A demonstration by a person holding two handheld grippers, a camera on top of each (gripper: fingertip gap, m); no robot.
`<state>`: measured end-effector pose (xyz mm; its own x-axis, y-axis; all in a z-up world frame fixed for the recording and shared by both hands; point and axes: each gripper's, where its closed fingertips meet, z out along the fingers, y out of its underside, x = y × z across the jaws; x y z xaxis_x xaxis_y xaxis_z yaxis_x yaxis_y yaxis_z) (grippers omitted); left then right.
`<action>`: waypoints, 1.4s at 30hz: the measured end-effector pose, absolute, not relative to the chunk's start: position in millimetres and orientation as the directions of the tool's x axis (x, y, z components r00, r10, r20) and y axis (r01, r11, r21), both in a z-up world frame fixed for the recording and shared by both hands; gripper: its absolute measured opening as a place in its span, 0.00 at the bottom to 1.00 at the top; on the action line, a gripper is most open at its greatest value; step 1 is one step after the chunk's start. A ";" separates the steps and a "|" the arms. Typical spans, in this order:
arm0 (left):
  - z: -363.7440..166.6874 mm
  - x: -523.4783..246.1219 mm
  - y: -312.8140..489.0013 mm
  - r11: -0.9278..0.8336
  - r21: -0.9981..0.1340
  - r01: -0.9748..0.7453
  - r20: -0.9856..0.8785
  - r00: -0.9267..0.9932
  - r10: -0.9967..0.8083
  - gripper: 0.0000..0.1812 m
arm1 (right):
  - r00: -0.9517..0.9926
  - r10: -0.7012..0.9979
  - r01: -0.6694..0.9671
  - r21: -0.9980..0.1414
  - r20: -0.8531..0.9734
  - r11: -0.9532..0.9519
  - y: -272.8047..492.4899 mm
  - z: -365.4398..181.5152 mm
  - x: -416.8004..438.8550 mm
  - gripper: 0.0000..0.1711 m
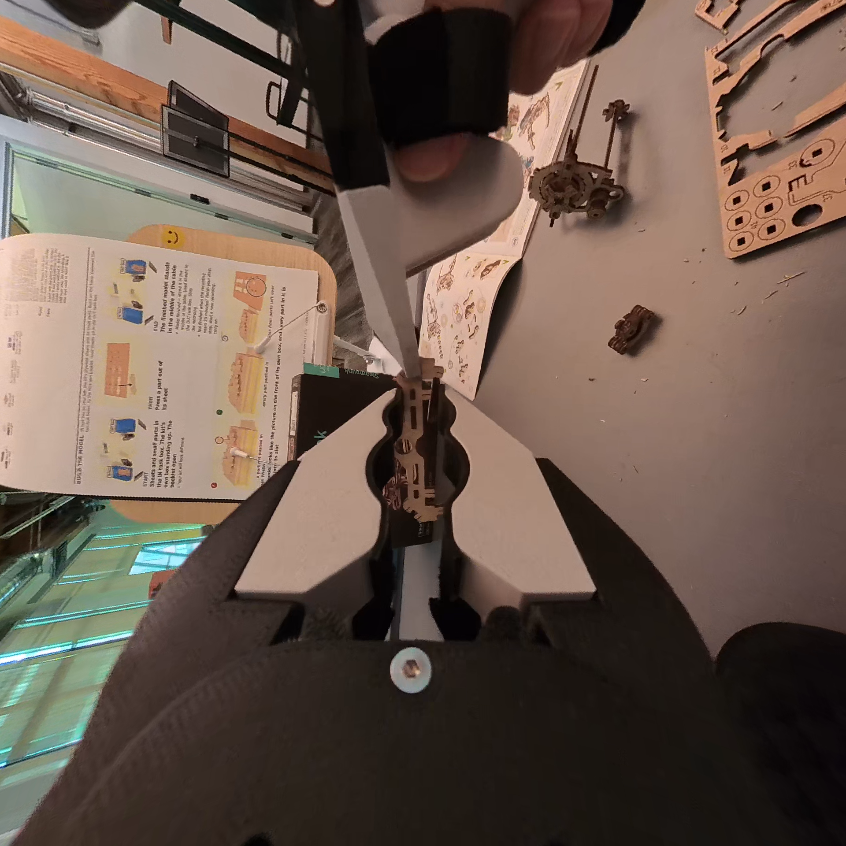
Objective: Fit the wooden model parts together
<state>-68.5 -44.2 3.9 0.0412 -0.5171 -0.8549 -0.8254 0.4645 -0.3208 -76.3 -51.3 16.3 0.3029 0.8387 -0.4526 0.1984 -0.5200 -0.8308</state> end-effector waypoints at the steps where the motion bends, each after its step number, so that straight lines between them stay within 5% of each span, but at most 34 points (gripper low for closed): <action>1: 5.7 -68.4 -44.9 0.463 -0.332 -0.822 -0.852 0.050 -0.521 0.07 | 0.286 0.838 0.188 -0.830 -0.465 -0.525 -52.0 18.2 -76.1 0.00; 22: 30.1 -71.2 -55.3 0.443 -0.423 -0.791 -0.830 0.142 -0.539 0.07 | 0.003 0.765 0.040 -0.765 -0.644 -0.643 -61.2 43.3 -77.4 0.02; 32: 24.4 -75.5 -49.6 0.419 -0.408 -0.811 -0.827 0.134 -0.546 0.07 | 0.064 0.777 0.049 -0.776 -0.626 -0.629 -55.2 38.1 -77.4 0.08; 42: 26.1 -71.2 -53.3 0.434 -0.418 -0.798 -0.828 0.137 -0.545 0.07 | 0.065 0.809 0.076 -0.805 -0.585 -0.588 -59.6 38.0 -77.7 0.01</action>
